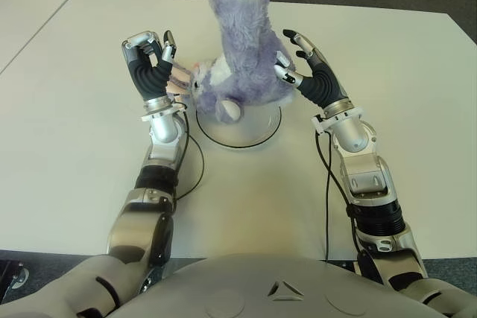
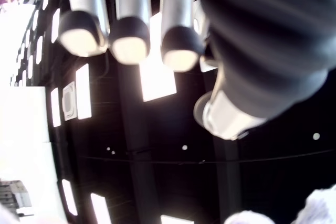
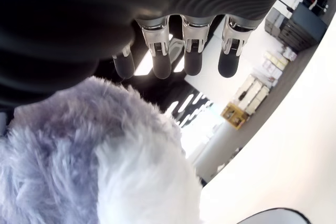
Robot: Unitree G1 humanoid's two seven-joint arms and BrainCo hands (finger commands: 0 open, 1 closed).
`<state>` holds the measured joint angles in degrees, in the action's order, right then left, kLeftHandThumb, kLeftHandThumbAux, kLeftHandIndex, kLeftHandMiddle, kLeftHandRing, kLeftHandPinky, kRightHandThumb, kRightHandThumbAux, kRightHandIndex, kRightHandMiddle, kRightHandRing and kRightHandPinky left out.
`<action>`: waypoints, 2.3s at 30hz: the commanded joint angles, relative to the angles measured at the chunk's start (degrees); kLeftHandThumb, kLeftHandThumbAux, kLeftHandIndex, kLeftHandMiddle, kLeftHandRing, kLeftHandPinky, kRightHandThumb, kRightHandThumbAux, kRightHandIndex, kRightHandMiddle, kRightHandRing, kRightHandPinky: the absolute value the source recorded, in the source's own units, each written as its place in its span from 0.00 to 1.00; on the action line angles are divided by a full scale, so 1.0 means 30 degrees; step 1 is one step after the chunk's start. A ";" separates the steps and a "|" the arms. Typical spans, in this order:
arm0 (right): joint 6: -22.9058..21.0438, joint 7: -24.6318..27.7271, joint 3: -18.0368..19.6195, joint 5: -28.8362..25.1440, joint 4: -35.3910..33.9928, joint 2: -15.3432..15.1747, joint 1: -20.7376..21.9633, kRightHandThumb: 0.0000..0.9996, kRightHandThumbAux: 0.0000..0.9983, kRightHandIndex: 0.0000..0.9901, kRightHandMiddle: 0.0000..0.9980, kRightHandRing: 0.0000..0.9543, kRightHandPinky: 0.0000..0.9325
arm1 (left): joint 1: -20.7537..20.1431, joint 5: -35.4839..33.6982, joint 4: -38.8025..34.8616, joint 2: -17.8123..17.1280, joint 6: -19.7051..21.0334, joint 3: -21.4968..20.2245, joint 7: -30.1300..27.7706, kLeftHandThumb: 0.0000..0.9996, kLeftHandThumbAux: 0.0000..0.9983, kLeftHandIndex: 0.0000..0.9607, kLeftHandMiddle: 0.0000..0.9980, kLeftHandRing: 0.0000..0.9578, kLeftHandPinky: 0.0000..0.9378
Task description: Put the doll into the plate.
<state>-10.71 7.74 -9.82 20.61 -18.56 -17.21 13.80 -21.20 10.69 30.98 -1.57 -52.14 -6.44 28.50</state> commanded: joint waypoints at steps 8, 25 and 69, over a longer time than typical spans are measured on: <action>-0.1395 0.0637 0.1007 0.0274 0.0414 -0.0739 0.0235 0.19 0.31 0.00 0.00 0.00 0.00 | 0.4186 0.0620 -0.3048 0.1932 -0.0060 -0.0428 0.0913 0.43 0.83 0.88 0.91 0.94 0.95; -0.0895 -0.0409 0.1345 0.1431 0.0324 -0.1013 -0.0039 0.20 0.27 0.00 0.00 0.00 0.00 | 0.3974 -0.1393 -0.2732 0.2501 0.1750 -0.0196 0.0360 0.48 0.79 0.89 0.91 0.95 0.95; 0.2688 0.2872 0.5575 -0.1592 0.0424 -0.4602 0.0320 0.54 0.21 0.00 0.00 0.00 0.00 | 0.4454 -0.2547 -0.3225 0.2177 0.3691 -0.0027 -0.1481 0.53 0.76 0.86 0.88 0.92 0.93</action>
<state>-7.10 15.80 5.16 17.04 -19.88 -28.36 13.72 -15.29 3.35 17.69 2.28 -41.82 -6.54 25.07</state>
